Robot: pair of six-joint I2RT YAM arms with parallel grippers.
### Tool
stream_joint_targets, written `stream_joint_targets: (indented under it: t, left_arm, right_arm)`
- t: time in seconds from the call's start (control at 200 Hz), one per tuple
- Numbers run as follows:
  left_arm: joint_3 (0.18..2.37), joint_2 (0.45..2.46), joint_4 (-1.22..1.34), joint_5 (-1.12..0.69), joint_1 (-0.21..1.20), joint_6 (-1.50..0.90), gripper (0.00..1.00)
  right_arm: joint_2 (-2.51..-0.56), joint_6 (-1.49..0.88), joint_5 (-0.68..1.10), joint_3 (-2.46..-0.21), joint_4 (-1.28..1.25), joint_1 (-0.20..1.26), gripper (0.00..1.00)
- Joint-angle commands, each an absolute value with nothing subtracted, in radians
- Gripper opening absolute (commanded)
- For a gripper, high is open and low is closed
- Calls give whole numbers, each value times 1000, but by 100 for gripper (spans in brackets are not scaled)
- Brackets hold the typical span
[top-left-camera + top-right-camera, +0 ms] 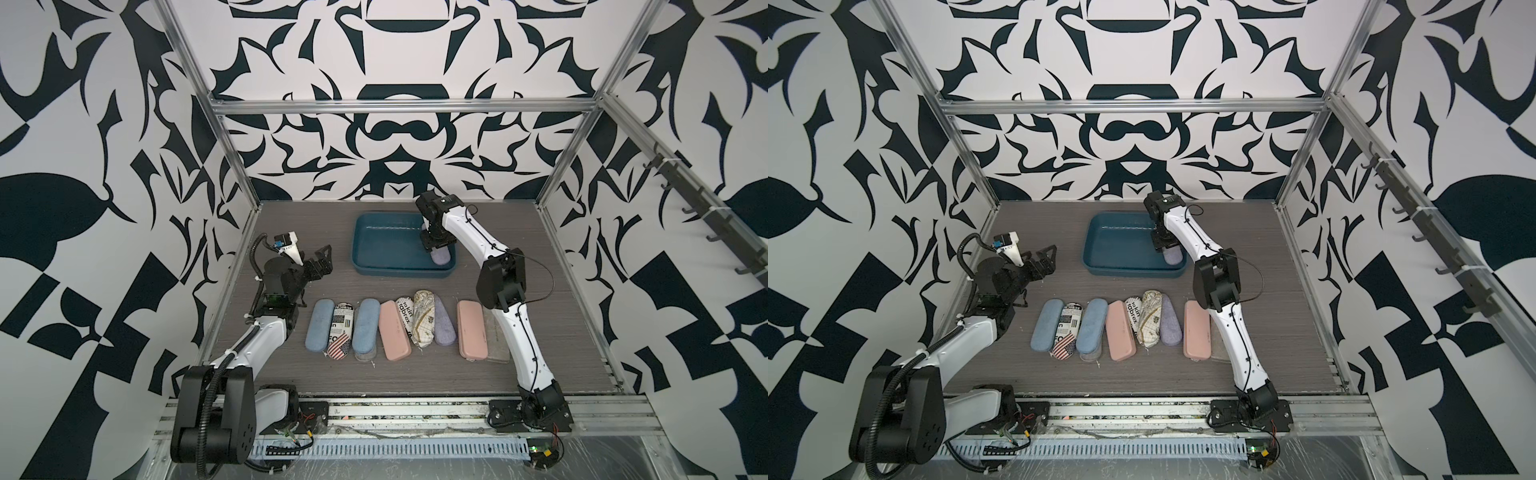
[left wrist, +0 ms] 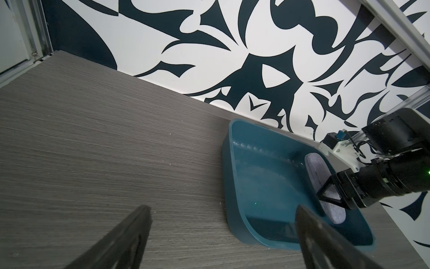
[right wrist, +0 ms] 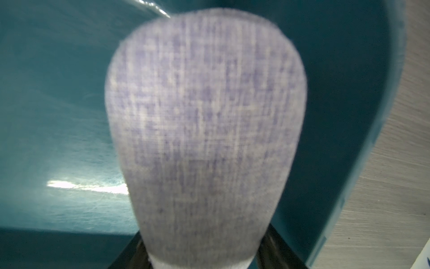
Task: Put the glasses cases into the storage boxes
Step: Place the glasses case in the storage box.
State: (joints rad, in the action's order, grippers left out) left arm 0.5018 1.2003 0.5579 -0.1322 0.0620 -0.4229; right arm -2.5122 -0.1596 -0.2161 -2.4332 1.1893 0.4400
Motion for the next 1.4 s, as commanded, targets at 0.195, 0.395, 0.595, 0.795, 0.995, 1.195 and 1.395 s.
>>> stream_joint_targets:
  t: [0.195, 0.395, 0.595, 0.795, 0.995, 1.195, 1.395]
  left_arm:
    - [501, 1204, 583, -137, 64, -432, 99]
    - [501, 1206, 587, -136, 64, -433, 99]
    - [498, 1212, 592, -143, 64, -439, 99]
    - [495, 1206, 595, -142, 64, -439, 99]
    - [496, 1205, 591, -141, 64, -439, 99]
    - [502, 1198, 580, -141, 64, -441, 99]
    - [525, 1193, 546, -146, 64, -455, 99]
  right_arm:
    - [-2494, -209, -209, -2427, 1207, 440, 49]
    - [-2501, -209, -203, -2414, 1200, 440, 55]
    - [-2521, -206, -161, -2422, 1203, 439, 54]
    - [-2528, -203, -149, -2411, 1204, 439, 59]
    - [-2504, -200, -150, -2403, 1189, 438, 78]
    - [-2465, -192, -179, -2410, 1175, 437, 89]
    - [-2294, -173, -180, -2376, 1065, 440, 90]
